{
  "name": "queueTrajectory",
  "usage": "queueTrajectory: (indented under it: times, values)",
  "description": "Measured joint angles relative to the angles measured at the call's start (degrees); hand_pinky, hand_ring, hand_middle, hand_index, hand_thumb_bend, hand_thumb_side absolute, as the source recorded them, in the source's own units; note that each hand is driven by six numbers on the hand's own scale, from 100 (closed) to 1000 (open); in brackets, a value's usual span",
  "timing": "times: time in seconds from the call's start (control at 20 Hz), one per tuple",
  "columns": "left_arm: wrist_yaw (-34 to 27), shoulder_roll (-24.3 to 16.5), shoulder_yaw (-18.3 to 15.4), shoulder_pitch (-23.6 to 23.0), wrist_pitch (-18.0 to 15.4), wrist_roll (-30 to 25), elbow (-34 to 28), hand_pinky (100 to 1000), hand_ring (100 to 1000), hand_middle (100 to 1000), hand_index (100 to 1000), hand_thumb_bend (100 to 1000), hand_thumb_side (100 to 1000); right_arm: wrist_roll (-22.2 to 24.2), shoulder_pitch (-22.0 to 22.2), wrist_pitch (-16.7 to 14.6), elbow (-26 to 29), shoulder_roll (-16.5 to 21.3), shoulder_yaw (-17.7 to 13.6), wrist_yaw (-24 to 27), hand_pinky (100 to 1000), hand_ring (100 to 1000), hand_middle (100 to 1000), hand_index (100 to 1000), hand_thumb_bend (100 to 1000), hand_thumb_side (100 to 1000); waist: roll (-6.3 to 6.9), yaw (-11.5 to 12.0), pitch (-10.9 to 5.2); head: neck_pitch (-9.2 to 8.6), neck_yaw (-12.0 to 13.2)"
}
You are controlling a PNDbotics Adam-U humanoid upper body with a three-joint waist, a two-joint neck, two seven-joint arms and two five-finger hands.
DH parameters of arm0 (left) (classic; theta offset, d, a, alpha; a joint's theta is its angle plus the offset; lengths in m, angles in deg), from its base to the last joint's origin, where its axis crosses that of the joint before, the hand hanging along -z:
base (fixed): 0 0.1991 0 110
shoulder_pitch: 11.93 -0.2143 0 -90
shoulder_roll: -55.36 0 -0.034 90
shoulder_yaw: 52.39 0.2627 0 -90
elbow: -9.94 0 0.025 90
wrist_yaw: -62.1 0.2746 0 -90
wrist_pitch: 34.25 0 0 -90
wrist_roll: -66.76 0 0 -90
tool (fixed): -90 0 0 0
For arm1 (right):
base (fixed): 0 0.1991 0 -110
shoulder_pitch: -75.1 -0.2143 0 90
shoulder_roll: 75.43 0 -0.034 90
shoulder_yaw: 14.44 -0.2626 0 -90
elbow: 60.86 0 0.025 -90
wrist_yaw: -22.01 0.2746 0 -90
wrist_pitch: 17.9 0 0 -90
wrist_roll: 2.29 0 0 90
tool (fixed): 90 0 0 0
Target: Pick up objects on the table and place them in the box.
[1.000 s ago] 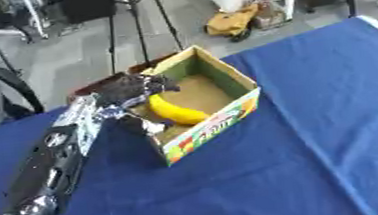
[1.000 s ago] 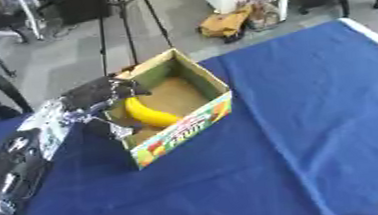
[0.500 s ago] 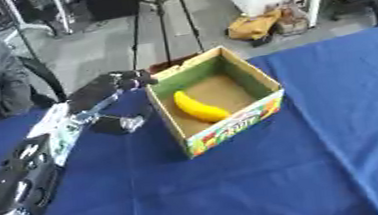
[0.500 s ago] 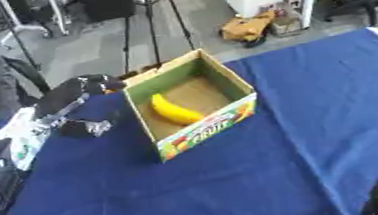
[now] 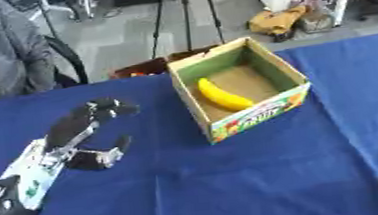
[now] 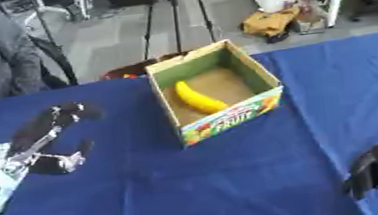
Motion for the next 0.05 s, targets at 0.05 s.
queueTrajectory:
  times: [0.05]
  values:
    - [-0.88, 0.60, 0.01, -1.36, 0.52, -0.73, -1.45, 707, 631, 689, 909, 102, 719, 0.00, 0.04, 0.00, -0.02, 0.00, 0.00, 0.02, 519, 377, 324, 566, 100, 805, -0.17, 0.04, -0.04, 0.16, -0.11]
